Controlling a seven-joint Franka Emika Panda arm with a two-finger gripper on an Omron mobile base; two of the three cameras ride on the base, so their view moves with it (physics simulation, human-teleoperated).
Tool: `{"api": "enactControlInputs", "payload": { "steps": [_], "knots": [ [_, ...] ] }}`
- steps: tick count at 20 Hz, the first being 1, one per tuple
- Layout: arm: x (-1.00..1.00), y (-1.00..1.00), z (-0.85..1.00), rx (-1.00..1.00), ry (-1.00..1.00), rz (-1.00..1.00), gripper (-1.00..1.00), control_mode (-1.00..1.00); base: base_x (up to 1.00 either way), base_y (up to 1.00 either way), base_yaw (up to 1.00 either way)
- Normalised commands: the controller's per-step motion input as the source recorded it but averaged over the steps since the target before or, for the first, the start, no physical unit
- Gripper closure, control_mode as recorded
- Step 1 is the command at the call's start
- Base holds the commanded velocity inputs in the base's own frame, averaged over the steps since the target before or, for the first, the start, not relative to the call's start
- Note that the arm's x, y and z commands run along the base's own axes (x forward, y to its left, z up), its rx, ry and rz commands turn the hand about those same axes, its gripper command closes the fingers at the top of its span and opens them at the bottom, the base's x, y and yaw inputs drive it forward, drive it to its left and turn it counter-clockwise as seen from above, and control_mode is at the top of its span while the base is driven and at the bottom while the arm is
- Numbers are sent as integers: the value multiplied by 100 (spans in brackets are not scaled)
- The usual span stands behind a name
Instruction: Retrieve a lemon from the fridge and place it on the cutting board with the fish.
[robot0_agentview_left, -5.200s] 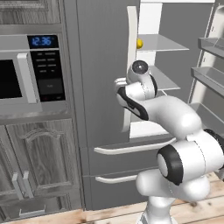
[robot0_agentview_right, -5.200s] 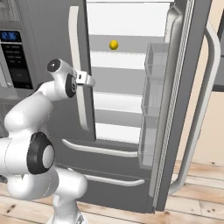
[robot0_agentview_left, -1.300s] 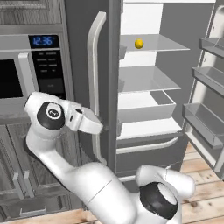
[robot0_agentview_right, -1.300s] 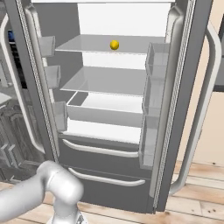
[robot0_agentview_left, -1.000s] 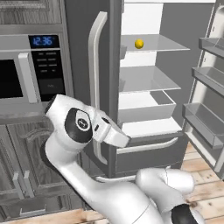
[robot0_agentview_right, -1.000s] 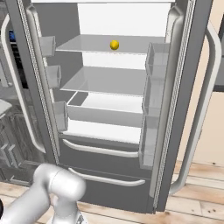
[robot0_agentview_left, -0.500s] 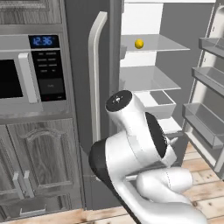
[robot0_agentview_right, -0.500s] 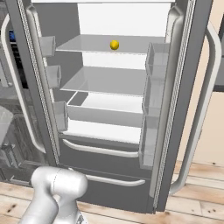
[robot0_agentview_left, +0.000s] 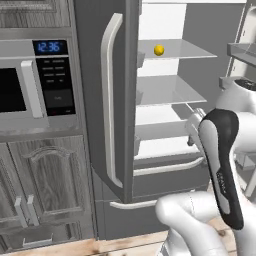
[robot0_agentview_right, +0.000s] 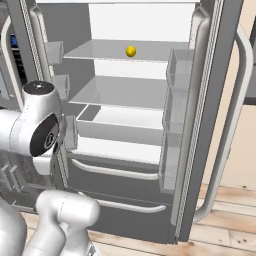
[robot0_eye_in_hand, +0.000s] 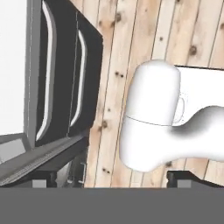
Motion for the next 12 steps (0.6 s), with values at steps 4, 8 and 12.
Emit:
{"api": "enactControlInputs", "payload": {
  "steps": [4, 8, 12],
  "knots": [
    [80, -43, -20, 50, 4, 0, -100, -100, 0, 0, 0],
    [95, 3, -17, 24, 10, 14, -100, -100, 0, 0, 0],
    [81, 22, -29, 9, 0, 19, -100, -100, 0, 0, 0]
  ]
}}
